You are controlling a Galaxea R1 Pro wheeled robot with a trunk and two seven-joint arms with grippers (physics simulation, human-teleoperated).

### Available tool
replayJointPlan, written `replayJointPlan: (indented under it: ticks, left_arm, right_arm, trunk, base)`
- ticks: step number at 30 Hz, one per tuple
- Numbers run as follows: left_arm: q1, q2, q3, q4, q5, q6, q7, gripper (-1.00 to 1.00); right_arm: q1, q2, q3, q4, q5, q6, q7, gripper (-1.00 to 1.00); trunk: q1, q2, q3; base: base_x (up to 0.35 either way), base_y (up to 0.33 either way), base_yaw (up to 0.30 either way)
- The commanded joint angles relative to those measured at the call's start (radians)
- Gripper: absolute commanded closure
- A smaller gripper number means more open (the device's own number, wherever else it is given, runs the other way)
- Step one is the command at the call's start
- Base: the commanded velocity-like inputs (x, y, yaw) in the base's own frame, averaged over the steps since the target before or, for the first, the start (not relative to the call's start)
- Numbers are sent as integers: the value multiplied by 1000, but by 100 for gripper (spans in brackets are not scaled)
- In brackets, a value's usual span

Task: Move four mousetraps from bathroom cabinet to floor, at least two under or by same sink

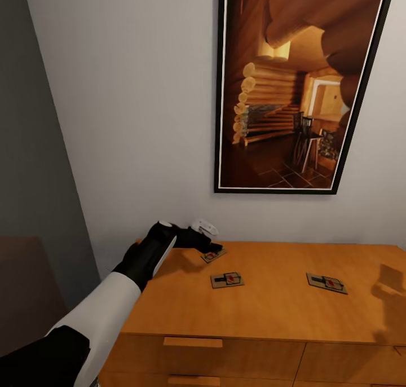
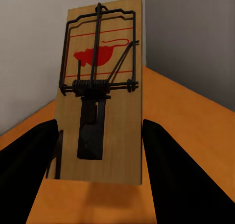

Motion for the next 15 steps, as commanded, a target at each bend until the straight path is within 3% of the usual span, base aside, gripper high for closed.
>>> replayJointPlan:
  ticks: [1,15]
  left_arm:
    - [-1,-1,0,9,-10,2,-6,-100]
    - [-1,5,2,80,-8,1,1,-100]
  right_arm:
    - [-1,0,0,-1,-11,3,-9,100]
    - [-1,-1,0,1,-11,3,-9,100]
  trunk:
    - [0,-1,-1]
    - [0,-1,-1]
  base:
    - [0,0,0]
    - [0,0,0]
